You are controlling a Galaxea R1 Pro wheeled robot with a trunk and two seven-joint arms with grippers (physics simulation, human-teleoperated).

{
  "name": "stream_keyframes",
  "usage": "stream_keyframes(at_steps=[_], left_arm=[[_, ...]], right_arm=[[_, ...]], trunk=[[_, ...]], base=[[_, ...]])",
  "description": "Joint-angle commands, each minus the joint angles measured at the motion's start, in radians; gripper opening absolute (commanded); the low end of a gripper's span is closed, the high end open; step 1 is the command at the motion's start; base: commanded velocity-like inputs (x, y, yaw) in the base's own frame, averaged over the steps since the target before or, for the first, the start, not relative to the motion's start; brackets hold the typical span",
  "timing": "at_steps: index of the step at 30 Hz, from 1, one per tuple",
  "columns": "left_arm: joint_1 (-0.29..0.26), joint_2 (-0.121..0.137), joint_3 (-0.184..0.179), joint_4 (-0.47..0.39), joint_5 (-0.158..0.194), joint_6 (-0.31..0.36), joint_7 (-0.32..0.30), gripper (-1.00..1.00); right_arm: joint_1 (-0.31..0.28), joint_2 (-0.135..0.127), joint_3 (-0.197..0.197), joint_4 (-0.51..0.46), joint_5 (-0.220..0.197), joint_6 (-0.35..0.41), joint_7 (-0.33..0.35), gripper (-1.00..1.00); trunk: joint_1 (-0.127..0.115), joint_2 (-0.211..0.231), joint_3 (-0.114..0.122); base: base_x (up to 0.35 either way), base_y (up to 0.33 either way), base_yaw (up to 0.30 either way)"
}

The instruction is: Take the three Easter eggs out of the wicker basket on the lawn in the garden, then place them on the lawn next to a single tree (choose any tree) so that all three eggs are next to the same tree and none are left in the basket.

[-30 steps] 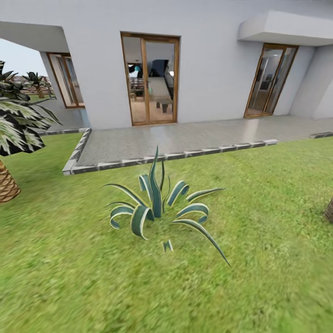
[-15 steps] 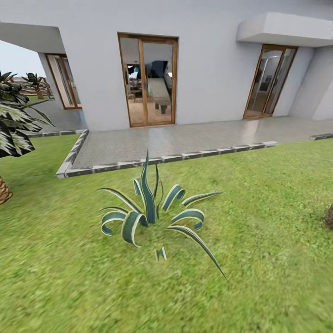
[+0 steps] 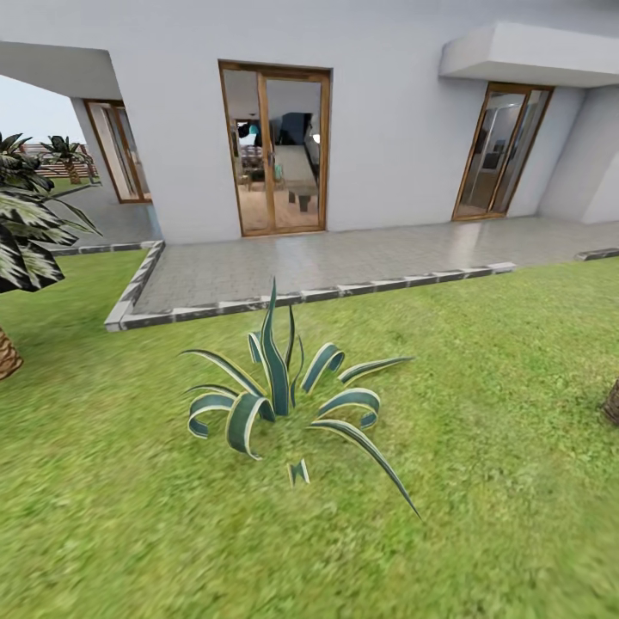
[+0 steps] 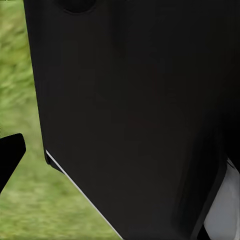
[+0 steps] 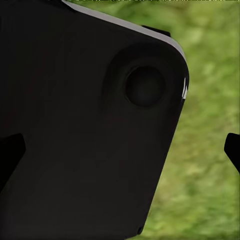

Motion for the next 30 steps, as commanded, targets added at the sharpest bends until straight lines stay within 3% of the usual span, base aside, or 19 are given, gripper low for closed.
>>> stream_keyframes(at_steps=[1,23,30], left_arm=[[0.000,0.000,0.002,0.000,0.002,-0.002,0.001,1.00],[0.000,0.000,0.001,0.000,0.002,-0.002,0.001,1.00],[0.000,0.000,0.001,0.000,0.002,-0.002,0.001,1.00]], right_arm=[[0.000,0.000,0.006,0.001,0.000,-0.003,0.000,1.00],[-0.001,0.000,0.006,0.001,-0.001,-0.008,0.001,1.00],[0.000,0.002,0.006,0.001,0.003,-0.005,-0.001,1.00]], trunk=[[0.000,0.000,-0.001],[0.000,0.000,-0.001],[0.000,0.000,-0.001]], base=[[0.133,0.000,0.000],[0.324,0.000,0.000],[0.050,0.000,0.000]])
